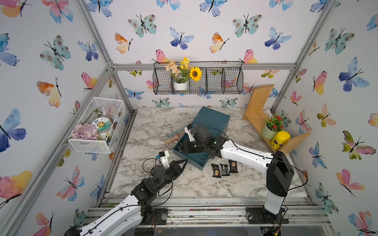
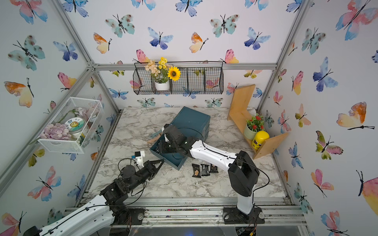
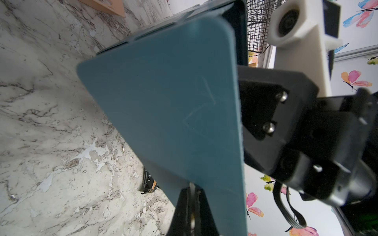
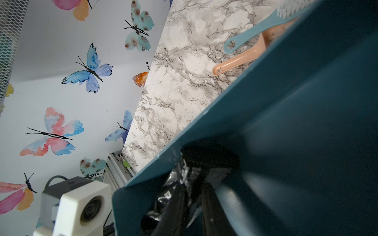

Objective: Take the cookies out of the drawer
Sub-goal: Pick up the cookie from the drawer.

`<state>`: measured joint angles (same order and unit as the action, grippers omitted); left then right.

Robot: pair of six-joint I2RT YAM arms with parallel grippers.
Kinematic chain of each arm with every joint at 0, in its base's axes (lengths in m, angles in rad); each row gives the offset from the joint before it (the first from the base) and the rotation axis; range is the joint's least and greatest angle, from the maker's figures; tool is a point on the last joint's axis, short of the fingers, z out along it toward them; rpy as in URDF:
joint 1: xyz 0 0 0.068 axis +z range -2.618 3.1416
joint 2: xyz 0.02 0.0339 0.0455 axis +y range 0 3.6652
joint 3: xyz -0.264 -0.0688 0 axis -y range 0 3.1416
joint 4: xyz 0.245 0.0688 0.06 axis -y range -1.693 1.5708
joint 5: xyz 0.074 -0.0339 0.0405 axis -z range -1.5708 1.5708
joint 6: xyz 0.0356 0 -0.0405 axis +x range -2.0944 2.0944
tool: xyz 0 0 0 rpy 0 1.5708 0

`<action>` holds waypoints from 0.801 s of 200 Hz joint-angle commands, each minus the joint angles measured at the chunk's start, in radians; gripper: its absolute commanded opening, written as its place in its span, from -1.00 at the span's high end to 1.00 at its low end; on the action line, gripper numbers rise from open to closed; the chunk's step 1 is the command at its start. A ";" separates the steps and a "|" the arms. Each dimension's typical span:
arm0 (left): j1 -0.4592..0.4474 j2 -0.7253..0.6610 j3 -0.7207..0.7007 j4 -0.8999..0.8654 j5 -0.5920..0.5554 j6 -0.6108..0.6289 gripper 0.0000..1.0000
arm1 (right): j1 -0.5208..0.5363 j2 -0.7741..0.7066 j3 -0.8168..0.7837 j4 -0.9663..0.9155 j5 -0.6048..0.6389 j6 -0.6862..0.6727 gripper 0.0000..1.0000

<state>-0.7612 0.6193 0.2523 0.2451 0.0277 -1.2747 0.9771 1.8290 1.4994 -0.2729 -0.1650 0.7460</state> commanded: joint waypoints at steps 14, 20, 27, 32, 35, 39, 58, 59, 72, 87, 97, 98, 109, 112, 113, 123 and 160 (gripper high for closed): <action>0.001 0.000 0.015 0.026 -0.020 0.021 1.00 | 0.005 -0.018 0.027 -0.041 0.042 -0.014 0.80; 0.001 -0.001 0.016 0.026 -0.020 0.021 1.00 | 0.005 -0.023 0.027 -0.044 0.041 -0.015 0.82; 0.001 0.000 0.016 0.026 -0.020 0.021 1.00 | 0.005 -0.029 0.026 -0.047 0.044 -0.016 0.84; 0.000 -0.001 0.016 0.026 -0.020 0.021 1.00 | 0.005 -0.035 0.027 -0.050 0.045 -0.016 0.85; 0.000 0.000 0.016 0.026 -0.020 0.021 1.00 | 0.005 -0.038 0.027 -0.051 0.047 -0.016 0.86; 0.000 -0.001 0.016 0.027 -0.020 0.021 1.00 | 0.005 -0.042 0.027 -0.053 0.050 -0.016 0.87; 0.000 0.000 0.015 0.027 -0.020 0.020 1.00 | 0.006 -0.062 0.025 -0.061 0.060 -0.017 0.95; 0.000 0.000 0.016 0.027 -0.020 0.020 1.00 | 0.006 -0.063 0.024 -0.062 0.060 -0.018 0.95; 0.001 0.001 0.016 0.028 -0.020 0.021 1.00 | 0.006 -0.076 0.022 -0.068 0.067 -0.019 0.97; 0.001 0.003 0.017 0.029 -0.020 0.021 1.00 | 0.006 -0.091 0.018 -0.075 0.078 -0.020 0.98; 0.001 0.003 0.017 0.029 -0.021 0.022 1.00 | 0.006 -0.101 0.015 -0.080 0.087 -0.022 0.98; 0.001 0.003 0.017 0.029 -0.020 0.023 1.00 | 0.006 -0.103 0.015 -0.081 0.089 -0.022 0.98; 0.001 0.005 0.018 0.029 -0.021 0.023 1.00 | 0.006 -0.114 0.012 -0.087 0.101 -0.026 0.98; 0.000 0.004 0.019 0.029 -0.020 0.023 1.00 | 0.006 -0.117 0.012 -0.089 0.104 -0.027 0.98; 0.000 0.004 0.019 0.029 -0.021 0.023 1.00 | 0.006 -0.119 0.012 -0.090 0.105 -0.028 0.98; 0.001 0.004 0.019 0.031 -0.021 0.022 1.00 | 0.006 -0.130 0.009 -0.097 0.115 -0.033 0.98; 0.001 0.009 0.020 0.034 -0.020 0.025 1.00 | 0.006 -0.188 -0.007 -0.110 0.140 -0.050 0.98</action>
<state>-0.7612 0.6247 0.2523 0.2516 0.0277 -1.2743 0.9771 1.6974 1.5005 -0.3523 -0.0753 0.7231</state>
